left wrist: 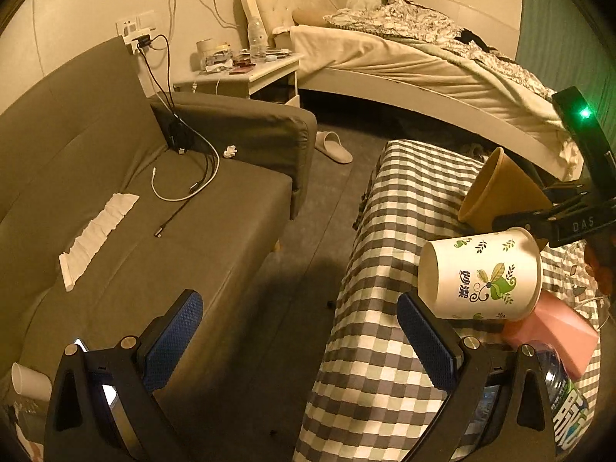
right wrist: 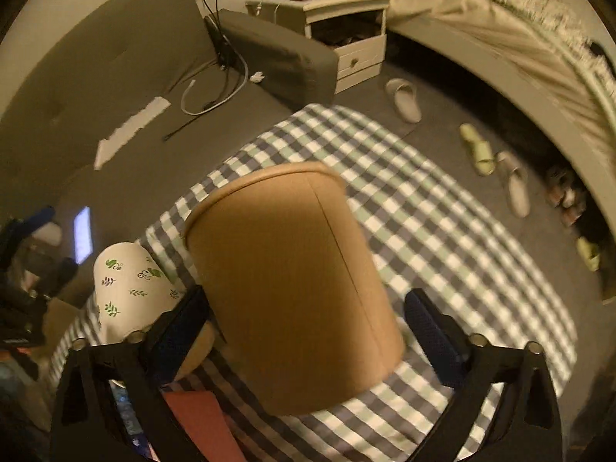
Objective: Flip cup upside down
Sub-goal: 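Reach the right gripper to the brown kraft cup and grasp its body, then lift the brown cup with the right gripper and rotate it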
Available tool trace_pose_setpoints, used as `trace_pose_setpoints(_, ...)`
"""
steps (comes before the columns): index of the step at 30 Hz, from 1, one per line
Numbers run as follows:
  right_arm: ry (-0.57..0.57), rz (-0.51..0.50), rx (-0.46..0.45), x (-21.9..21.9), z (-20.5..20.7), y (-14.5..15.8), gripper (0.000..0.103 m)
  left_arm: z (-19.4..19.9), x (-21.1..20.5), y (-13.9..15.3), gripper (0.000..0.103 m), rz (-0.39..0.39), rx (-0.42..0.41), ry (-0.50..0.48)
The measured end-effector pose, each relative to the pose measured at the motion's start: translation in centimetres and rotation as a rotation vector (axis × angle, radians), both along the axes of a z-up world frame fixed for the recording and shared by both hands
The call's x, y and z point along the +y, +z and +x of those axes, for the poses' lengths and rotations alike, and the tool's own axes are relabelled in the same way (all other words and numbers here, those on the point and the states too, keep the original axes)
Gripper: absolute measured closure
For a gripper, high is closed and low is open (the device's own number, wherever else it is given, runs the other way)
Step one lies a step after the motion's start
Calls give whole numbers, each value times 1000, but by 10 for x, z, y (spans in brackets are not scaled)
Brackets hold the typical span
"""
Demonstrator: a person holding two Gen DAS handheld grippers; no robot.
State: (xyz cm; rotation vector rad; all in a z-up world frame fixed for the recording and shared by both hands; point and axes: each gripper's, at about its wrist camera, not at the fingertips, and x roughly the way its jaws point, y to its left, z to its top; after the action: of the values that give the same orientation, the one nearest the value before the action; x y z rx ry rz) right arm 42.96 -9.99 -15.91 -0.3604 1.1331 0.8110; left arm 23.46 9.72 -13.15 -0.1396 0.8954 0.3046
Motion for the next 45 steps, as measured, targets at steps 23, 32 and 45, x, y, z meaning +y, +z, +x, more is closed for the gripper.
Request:
trace_pose_setpoints(23, -485, 45, -302, -94, -221, 175, 17, -99, -34, 110, 0, 1, -195, -106)
trace_pose_setpoints(32, -728, 101, -105, -104, -351, 93, 17, -184, -50, 103, 0, 25, -185, -167)
trace_pose_setpoints(45, -831, 60, -127, -94, -368, 7, 17, -227, -47, 86, 0, 21, -184, -106)
